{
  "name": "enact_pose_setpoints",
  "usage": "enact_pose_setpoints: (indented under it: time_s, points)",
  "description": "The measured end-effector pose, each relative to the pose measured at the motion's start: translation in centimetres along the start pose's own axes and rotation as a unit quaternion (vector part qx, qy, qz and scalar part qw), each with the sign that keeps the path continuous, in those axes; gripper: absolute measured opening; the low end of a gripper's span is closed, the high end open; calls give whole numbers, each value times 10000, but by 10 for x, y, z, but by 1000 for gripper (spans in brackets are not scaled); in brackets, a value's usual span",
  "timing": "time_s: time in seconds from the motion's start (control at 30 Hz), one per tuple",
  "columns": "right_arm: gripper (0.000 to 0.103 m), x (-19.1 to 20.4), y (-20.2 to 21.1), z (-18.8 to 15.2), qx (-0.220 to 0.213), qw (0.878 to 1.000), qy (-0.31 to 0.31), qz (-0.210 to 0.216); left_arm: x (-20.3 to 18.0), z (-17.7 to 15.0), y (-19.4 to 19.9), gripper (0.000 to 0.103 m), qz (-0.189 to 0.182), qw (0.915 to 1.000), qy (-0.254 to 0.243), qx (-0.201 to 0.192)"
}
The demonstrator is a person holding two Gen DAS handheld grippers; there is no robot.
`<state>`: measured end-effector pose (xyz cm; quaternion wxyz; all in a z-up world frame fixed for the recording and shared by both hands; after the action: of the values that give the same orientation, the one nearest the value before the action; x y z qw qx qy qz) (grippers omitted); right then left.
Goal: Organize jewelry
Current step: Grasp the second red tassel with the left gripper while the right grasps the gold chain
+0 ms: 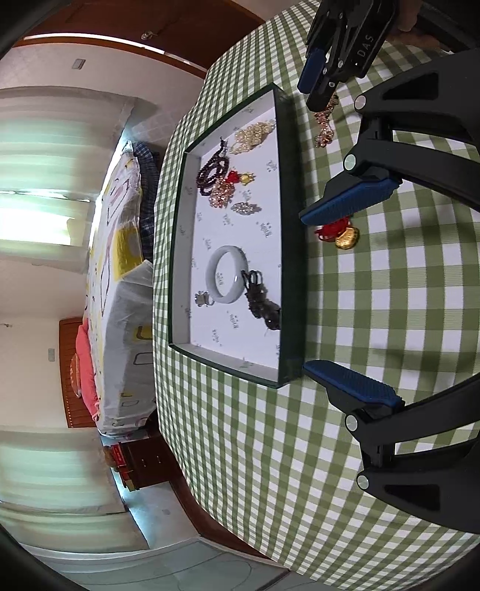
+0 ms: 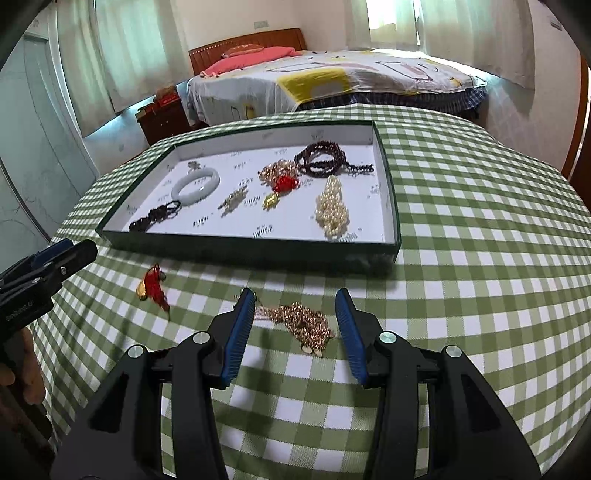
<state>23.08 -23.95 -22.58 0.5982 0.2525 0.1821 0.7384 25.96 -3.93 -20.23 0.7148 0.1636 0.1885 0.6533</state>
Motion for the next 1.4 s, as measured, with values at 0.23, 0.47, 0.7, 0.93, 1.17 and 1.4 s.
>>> enact_pose_setpoints:
  time_s: [0.23, 0.47, 0.7, 0.93, 1.17, 1.4]
  points:
    - [44, 0, -10, -8, 138, 9998, 90, -60, -2, -6, 1, 73, -14, 10000, -17, 53]
    - [24, 1, -12, -13, 155, 9988, 408, -220, -8, -12, 1, 73, -63, 9999, -50, 109]
    - [13, 3, -9, -14, 89, 9987, 458, -199, -11, -18, -3, 73, -61, 9997, -50, 212]
    - [13, -5, -5, -12, 52, 9994, 276, -182, -23, -19, -7, 73, -136, 9995, -123, 259]
    - [13, -6, -6, -14, 70, 9998, 136, -121, -46, -24, -25, 73, -269, 9986, -262, 375]
    - [13, -7, -7, -14, 76, 9999, 6, -74, -53, -34, -35, 62, -282, 9975, -402, 508]
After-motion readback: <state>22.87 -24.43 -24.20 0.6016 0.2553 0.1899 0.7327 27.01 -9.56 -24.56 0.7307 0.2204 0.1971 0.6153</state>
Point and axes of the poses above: each gripper's, at about its wrist camera, not at the fingertips, and y roughly against the way its jaws point, x to its left, z to its top, the point moved 10 cm from there along -y, roughly the way its jaws point, and after that the axes turned 14 degrees about -x, right-handed, at the moved point
